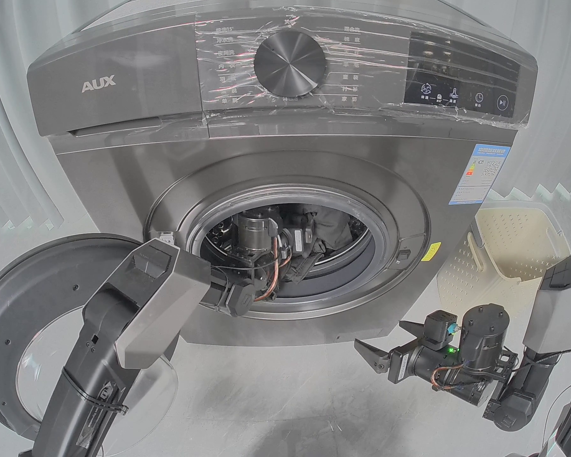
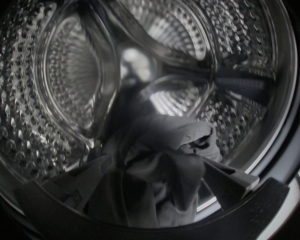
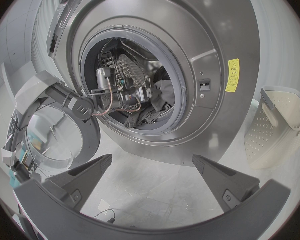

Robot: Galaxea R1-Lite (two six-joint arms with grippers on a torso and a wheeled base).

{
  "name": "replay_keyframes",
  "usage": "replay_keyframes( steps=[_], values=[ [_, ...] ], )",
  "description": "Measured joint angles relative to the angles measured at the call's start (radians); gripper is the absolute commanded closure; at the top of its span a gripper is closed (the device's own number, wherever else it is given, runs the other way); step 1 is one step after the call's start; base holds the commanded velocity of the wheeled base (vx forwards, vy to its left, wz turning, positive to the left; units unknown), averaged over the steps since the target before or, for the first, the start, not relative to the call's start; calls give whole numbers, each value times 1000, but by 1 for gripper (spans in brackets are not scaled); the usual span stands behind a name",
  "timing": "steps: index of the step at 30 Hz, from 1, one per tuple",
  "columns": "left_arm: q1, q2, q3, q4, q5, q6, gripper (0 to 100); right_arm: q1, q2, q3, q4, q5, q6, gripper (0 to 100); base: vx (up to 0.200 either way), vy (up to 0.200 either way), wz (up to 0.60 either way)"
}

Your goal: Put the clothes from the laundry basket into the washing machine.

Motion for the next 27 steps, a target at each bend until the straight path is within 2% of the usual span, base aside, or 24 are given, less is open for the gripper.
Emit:
replay_keyframes(
  steps=[6, 9, 11, 15, 16, 27],
  values=[
    [-3, -77, 202, 38, -58, 4, 0, 1, 0, 0, 0, 0, 0, 0, 0, 0, 0],
    [-5, -113, 284, 45, -83, 21, 0, 1, 0, 1, 0, 0, 0, 0, 0, 0, 0],
    [-5, -124, 314, 45, -90, 34, 0, 1, 0, 1, 0, 0, 0, 0, 0, 0, 0],
    [-1, -127, 330, 42, -94, 38, 0, 1, 0, 1, 0, 0, 1, 0, 0, 0, 0],
    [0, -127, 330, 42, -94, 38, 100, 1, 0, 0, 0, 0, 1, 0, 0, 0, 0],
    [-11, -104, 321, 28, -89, 36, 100, 2, 0, -3, 0, 0, 1, 0, 0, 0, 0]
  ],
)
